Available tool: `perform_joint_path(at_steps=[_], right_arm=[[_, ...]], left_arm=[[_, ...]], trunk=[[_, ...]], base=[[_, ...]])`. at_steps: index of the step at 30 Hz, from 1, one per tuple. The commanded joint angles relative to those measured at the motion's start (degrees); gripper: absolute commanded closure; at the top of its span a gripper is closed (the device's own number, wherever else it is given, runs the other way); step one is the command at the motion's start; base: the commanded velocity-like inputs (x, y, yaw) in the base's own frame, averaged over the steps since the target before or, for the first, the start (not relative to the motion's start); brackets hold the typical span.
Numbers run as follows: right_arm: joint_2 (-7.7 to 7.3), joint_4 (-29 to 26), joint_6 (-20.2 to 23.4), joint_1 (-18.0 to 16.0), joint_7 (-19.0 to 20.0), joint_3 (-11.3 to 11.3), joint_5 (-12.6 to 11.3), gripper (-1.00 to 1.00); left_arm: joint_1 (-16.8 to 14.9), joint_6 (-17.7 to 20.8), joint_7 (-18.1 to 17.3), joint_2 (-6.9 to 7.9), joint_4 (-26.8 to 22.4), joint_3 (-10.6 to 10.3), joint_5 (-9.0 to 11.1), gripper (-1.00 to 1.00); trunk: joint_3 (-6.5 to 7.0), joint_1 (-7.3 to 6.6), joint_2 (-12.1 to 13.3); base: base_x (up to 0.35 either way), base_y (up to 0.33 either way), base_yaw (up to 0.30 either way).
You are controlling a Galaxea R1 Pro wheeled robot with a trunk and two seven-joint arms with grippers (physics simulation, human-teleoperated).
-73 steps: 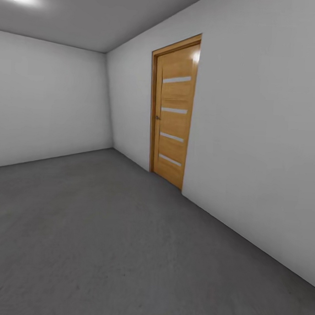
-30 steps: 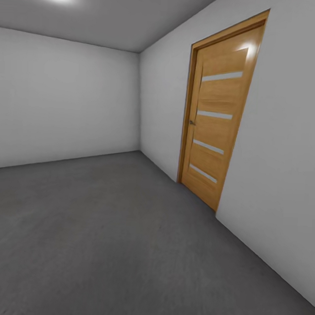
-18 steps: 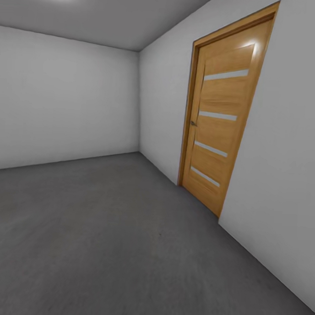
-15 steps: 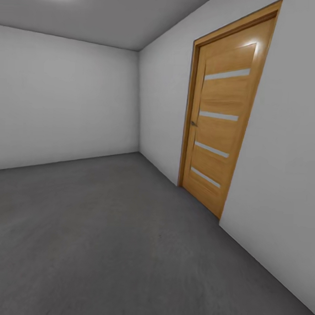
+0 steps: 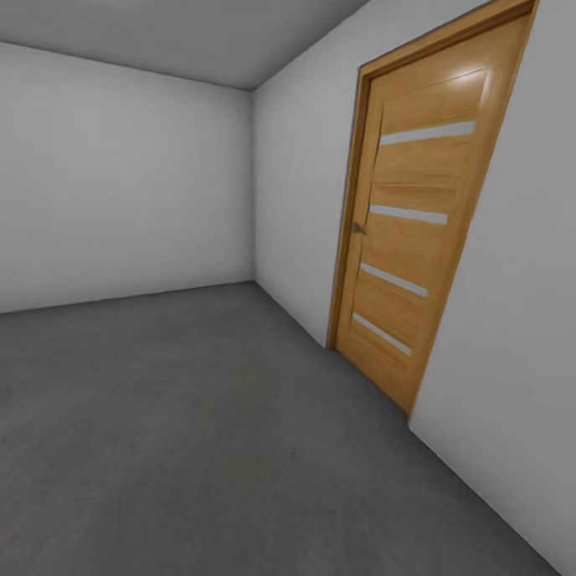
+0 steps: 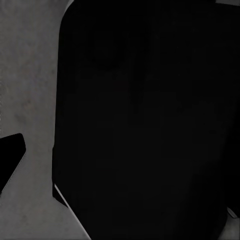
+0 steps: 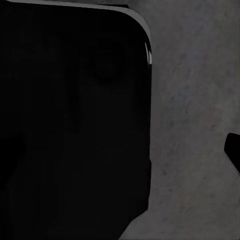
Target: Move the two storage containers from the living room to the garage. In the garage, place one container on the floor and stack the other container on top of it (either order is fine).
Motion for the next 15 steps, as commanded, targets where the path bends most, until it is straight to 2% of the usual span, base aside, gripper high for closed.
perform_joint_path(at_steps=[1, 11, 15], right_arm=[[0.05, 0.0, -0.2, 0.0, -0.1, 0.5, -0.5, -1.0], [0.02, 0.0, -0.2, 0.0, -0.1, 0.5, -0.7, -1.0], [0.03, 0.0, -0.2, 0.0, -0.1, 0.5, -0.7, -1.0]], left_arm=[[0.0, -0.1, -0.1, -0.01, -0.1, 0.1, 0.5, -1.0], [0.0, -0.1, -0.1, -0.01, -0.1, 0.1, 0.5, -1.0], [0.0, -0.1, -0.1, -0.01, -0.1, 0.1, 0.5, -1.0]], trunk=[[-0.03, 0.04, 0.0], [-0.03, 0.04, 0.0], [-0.03, 0.04, 0.0]], base=[[0.323, 0.0, 0.109], [0.323, 0.0, 0.251], [0.323, 0.0, 0.106]])
